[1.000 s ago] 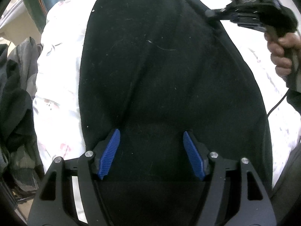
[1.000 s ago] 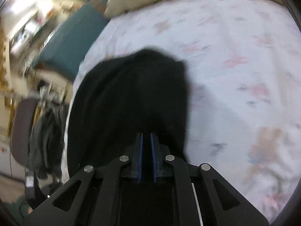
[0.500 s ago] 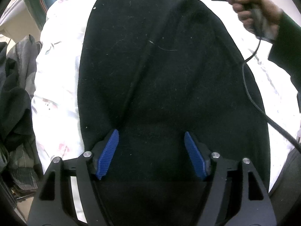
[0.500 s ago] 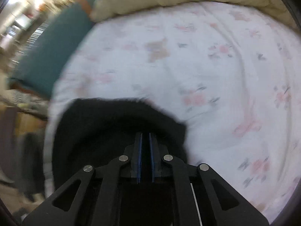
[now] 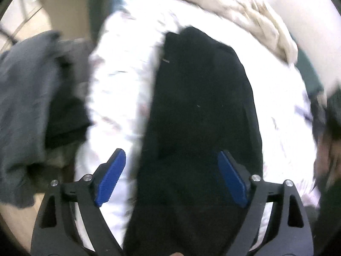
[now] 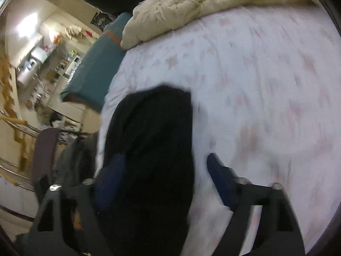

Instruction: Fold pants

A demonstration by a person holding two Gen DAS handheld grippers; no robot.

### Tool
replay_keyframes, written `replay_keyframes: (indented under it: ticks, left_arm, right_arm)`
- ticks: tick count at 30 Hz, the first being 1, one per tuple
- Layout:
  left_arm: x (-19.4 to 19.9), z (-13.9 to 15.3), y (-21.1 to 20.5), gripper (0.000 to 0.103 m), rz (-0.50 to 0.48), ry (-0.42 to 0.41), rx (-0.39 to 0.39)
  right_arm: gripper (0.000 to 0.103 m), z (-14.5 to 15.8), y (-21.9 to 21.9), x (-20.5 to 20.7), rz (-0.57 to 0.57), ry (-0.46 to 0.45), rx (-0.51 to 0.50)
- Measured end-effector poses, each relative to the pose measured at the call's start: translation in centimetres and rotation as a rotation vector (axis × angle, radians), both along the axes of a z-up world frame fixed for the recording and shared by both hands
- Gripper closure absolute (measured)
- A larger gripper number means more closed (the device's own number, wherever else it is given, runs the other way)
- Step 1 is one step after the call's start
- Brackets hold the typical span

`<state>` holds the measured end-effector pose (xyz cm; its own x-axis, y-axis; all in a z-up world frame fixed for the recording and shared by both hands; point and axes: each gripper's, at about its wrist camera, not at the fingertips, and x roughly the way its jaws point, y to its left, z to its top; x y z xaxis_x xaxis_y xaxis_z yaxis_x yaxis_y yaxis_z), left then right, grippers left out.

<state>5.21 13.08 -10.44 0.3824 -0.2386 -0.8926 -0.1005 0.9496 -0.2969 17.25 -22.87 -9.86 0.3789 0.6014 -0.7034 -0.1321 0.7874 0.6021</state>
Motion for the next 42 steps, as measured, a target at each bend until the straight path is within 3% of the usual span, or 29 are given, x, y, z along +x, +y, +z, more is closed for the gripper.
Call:
replay_keyframes:
  ticks: [2,4,8,11,15,18,20,22,23,25,26,28,30,31,32,35,42]
  left_arm:
    - [-2.1,-0.1,2.6,0.008,0.065,0.022,-0.003]
    - [-4.3,-1.4,4.0,0.008,0.111,0.073,-0.043]
    - [-9.2,-5.8,4.1,0.008,0.101,0.221,-0.111]
    - [-11.9,-7.5,2.7,0.009,0.050,0.271,-0.077]
    - [-13.2,-7.4,-0.5,0.014,-0.095,0.228,0.059]
    - [-13.0,-7.8,-0.5,0.024,-0.090,0.243,0.079]
    - [-12.9,-7.8,-0.4,0.041,-0.094,0.234,0.083]
    - [-12.7,-7.6,-0.3,0.058,-0.098,0.213,0.121]
    - [-12.7,-7.4,-1.0,0.066,-0.105,0.208,0.133]
    - [-13.0,-6.5,-1.4,0.078,-0.130,0.187,0.170]
    - [-12.4,-6.2,-1.7,0.084,-0.127,0.183,0.169]
    - [-12.9,-5.4,-0.9,0.090,-0.087,0.171,0.125]
    - [-13.1,-4.3,-0.5,0.096,-0.071,0.153,0.095]
    - [-13.5,-3.6,-0.3,0.097,-0.070,0.142,0.027]
    - [-14.0,-3.0,-0.4,0.097,-0.076,0.131,0.009]
    - [-15.9,-1.2,-1.3,0.097,-0.112,0.101,-0.002]
    - [-22.4,-0.2,-1.3,0.097,-0.093,0.230,-0.097]
  right_arm:
    - [0.020,-1.1,0.2,-4.1,0.009,0.089,0.035]
    - [0.020,-2.5,0.5,-7.6,0.002,0.170,0.067]
    - [0.020,-6.8,1.6,-13.5,-0.041,0.323,0.079]
    - [0.020,-10.2,2.5,-16.1,-0.073,0.443,0.094]
    - [0.020,-12.7,4.7,-19.8,-0.038,0.530,0.085]
    - [0.022,-12.4,6.5,-21.5,0.028,0.514,0.063]
    - [0.029,-12.1,7.5,-22.3,0.061,0.496,0.068]
    - [0.047,-12.7,8.1,-21.8,0.068,0.473,0.018]
    - [0.053,-12.9,7.8,-21.9,0.050,0.470,0.018]
    - [0.075,-12.8,7.3,-21.3,0.015,0.462,0.049]
    - [0.080,-12.5,7.4,-21.1,0.020,0.447,0.049]
    - [0.091,-11.6,8.0,-21.3,0.046,0.409,0.039]
    - [0.093,-10.0,8.5,-21.9,0.063,0.360,0.042]
    - [0.093,-9.2,8.5,-22.2,0.060,0.337,0.048]
    - [0.093,-8.4,8.2,-22.6,0.051,0.312,0.054]
    - [0.094,-6.2,6.9,-24.2,0.021,0.256,0.064]
    - [0.095,-3.1,5.5,-30.0,0.043,0.307,0.061]
